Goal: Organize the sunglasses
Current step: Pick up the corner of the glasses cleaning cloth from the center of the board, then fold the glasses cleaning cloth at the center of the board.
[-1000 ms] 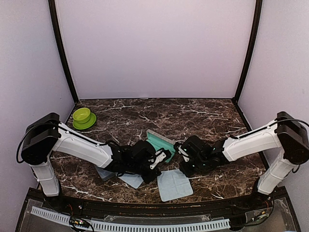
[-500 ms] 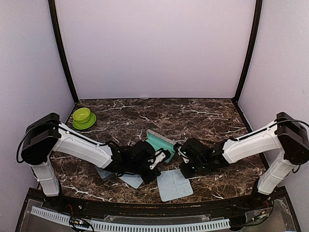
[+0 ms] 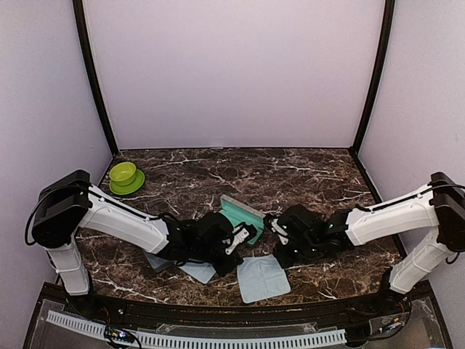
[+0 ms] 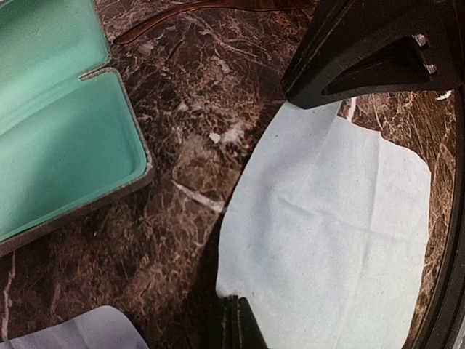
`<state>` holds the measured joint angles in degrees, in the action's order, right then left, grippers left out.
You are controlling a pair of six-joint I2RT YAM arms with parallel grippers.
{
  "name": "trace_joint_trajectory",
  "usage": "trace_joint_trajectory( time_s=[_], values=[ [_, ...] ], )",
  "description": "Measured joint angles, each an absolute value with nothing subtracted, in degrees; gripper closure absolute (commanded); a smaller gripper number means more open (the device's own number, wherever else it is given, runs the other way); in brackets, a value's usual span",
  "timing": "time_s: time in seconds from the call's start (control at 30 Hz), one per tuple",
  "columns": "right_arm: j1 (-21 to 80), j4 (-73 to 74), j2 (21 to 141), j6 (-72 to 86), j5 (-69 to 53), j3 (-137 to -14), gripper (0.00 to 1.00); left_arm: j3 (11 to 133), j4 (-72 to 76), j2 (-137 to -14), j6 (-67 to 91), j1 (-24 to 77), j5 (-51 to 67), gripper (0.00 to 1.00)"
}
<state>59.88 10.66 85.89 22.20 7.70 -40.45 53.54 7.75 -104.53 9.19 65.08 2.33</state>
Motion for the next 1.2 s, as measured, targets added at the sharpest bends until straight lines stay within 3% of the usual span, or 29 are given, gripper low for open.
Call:
trace_joint_trajectory(
  time_s=[1.2],
  values=[
    [55.9, 9.0, 80.4, 20.0, 2.6, -39.4, 1.00, 50.2, 9.6, -98.2, 4.6, 62.2, 6.6, 1.00]
  ],
)
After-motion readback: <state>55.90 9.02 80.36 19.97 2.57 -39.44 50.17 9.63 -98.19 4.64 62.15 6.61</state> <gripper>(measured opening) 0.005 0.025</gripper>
